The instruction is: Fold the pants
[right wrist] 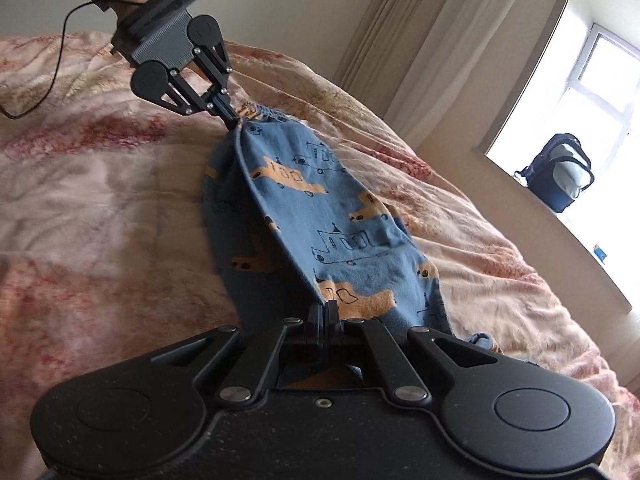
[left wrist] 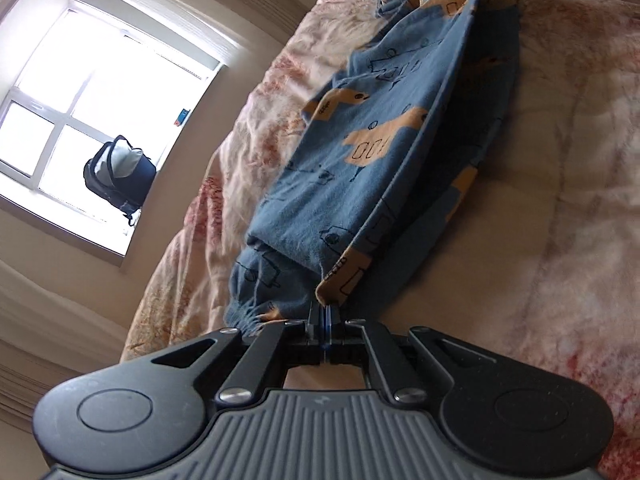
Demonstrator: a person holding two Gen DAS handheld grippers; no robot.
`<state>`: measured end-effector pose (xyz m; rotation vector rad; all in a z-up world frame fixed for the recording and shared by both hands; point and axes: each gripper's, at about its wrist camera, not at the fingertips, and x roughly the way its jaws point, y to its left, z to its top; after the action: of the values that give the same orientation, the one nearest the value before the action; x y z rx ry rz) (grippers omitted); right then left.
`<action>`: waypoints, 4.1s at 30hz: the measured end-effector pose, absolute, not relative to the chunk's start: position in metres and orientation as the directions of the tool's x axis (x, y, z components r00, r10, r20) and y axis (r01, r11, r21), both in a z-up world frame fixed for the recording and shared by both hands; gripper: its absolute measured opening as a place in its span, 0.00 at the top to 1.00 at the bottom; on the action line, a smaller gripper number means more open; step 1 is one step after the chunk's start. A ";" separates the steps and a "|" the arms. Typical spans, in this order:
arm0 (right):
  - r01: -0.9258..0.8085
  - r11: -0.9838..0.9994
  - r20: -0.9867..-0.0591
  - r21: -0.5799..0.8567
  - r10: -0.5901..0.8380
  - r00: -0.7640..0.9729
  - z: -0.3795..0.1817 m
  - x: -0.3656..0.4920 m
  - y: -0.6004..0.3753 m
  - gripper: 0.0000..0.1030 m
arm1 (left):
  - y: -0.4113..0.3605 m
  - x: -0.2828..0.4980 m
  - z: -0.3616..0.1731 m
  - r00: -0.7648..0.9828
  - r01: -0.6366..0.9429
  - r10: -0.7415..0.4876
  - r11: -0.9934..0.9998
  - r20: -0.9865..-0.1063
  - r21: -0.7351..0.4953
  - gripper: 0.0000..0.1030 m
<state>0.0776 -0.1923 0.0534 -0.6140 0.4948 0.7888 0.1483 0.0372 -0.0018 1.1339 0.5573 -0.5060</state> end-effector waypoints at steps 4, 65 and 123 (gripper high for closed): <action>-0.788 0.532 -0.644 -0.310 0.492 0.586 0.040 0.071 -0.188 1.00 | 0.033 0.148 -0.010 0.743 0.649 -0.084 0.335 -0.664 0.683 1.00; 0.140 0.683 -0.512 0.717 0.380 0.771 0.012 0.125 -0.457 0.60 | -0.255 0.122 -0.003 0.663 0.693 -0.326 0.606 -0.674 0.390 0.97; 0.225 0.746 -0.509 0.626 0.173 0.843 0.025 0.049 -0.500 0.96 | -0.248 0.117 0.000 0.613 0.714 -0.393 0.648 -0.686 0.267 0.97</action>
<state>0.0493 -0.5002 0.0255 0.7386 0.5803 -0.0303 0.1173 -0.2475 -0.0004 0.5633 0.6282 -0.6782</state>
